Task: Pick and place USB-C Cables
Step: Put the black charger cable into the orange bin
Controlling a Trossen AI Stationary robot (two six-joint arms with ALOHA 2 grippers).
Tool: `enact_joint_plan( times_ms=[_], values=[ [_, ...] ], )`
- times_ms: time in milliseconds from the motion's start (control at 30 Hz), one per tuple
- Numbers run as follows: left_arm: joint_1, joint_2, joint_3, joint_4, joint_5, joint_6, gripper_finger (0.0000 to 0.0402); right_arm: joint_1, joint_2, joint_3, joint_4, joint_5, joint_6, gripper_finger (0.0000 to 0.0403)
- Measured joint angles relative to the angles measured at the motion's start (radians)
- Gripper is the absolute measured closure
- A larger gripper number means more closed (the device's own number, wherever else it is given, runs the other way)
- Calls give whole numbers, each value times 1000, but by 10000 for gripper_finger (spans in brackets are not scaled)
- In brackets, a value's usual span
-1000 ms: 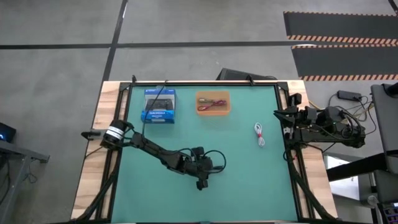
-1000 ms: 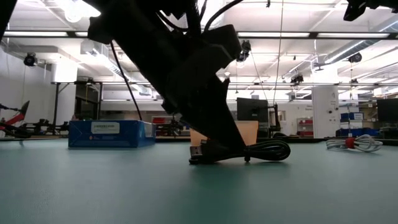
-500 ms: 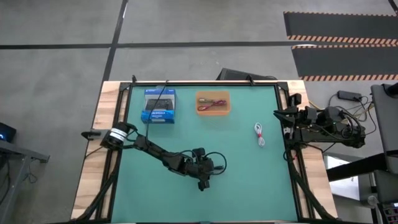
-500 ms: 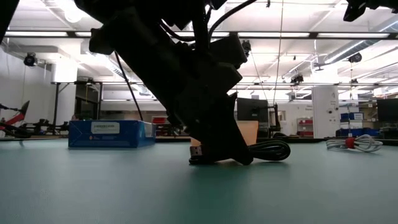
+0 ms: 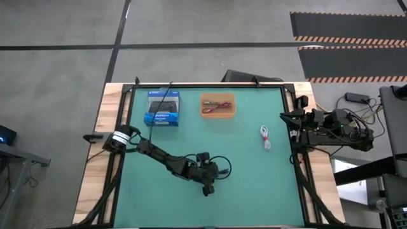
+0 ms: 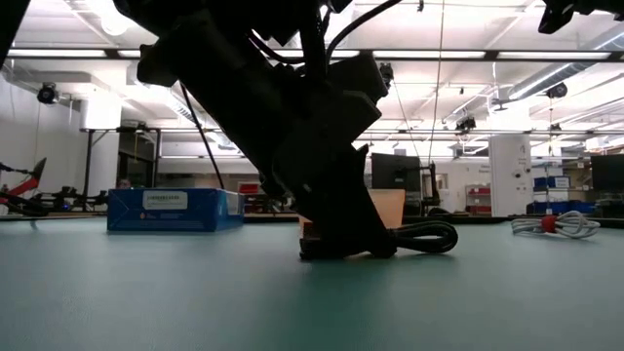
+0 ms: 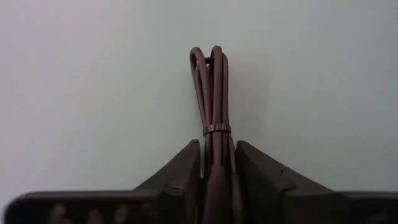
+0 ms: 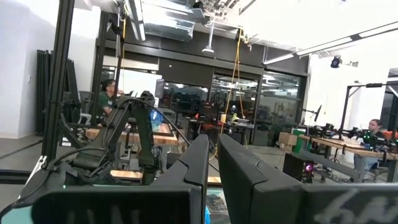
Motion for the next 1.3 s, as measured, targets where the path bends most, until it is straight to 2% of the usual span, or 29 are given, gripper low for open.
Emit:
enact_joint_plan(
  times_ms=[100, 367, 533, 700, 867, 1100, 1200, 1300],
  values=[
    [1, -3, -1, -2, 2, 4, 346, 0, 0, -1, 0, 0, 0, 376],
    [2, -39, -12, -31, -12, 130, 347, 0, 2, -21, 9, 0, -4, 376],
    [3, -121, -52, -19, -82, 263, 349, 0, 44, -59, 122, -1, -5, 376],
    [25, -237, -122, 59, -106, 427, 349, 0, 159, -64, 223, -50, -7, 376],
    [54, -384, -243, 354, -92, 661, 349, 0, 311, -64, 356, -79, -10, 376],
    [116, -537, -494, 877, 33, 848, 350, 2, 545, -64, 555, -98, -9, 376],
    [139, -579, -567, 973, 49, 864, 350, 4, 643, -64, 670, -106, -9, 376],
    [151, -613, -606, 999, 52, 864, 350, 5, 743, -65, 760, -124, -10, 376]
  ],
)
